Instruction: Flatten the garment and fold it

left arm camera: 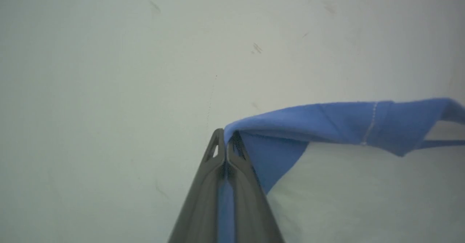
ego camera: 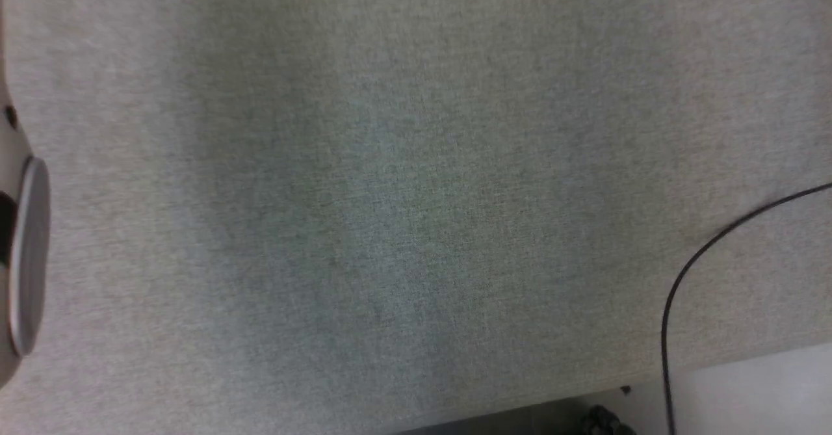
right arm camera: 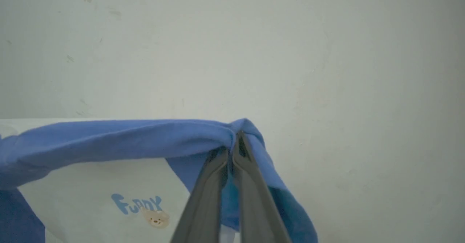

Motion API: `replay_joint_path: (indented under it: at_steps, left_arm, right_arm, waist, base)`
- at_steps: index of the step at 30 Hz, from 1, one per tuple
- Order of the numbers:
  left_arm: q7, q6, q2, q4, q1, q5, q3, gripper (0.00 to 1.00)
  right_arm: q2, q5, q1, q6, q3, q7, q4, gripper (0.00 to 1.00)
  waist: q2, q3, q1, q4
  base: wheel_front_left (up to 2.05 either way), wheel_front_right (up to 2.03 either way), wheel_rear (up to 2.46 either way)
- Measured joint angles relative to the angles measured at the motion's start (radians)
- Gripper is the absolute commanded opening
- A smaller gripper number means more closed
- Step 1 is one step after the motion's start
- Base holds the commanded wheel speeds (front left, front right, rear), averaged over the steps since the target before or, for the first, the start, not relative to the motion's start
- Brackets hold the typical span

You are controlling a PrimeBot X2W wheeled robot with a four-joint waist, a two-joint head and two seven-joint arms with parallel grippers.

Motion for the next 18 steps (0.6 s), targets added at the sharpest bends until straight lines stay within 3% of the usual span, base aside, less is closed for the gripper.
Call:
replay_joint_path:
  at_steps: [10,18]
  left_arm:
    - [-0.026,-0.020,-0.013,0.048,0.155,-0.031,0.012,0.00]
    - [-0.031,-0.038,-0.029,-0.051,0.496,-0.074,0.068,0.00]
  right_arm:
    - [0.024,0.046,0.158,0.000,0.116,-0.030,-0.036,0.00]
    - [-0.010,0.093,0.472,-0.001,0.228,-0.042,-0.164,0.00]
  waist:
    - [0.0000,0.040,-0.0003,-0.006]
    - [0.0000,-0.048,-0.0004,0.017]
  base:
    - [0.00,0.00,0.00]
    - [0.00,0.00,0.00]
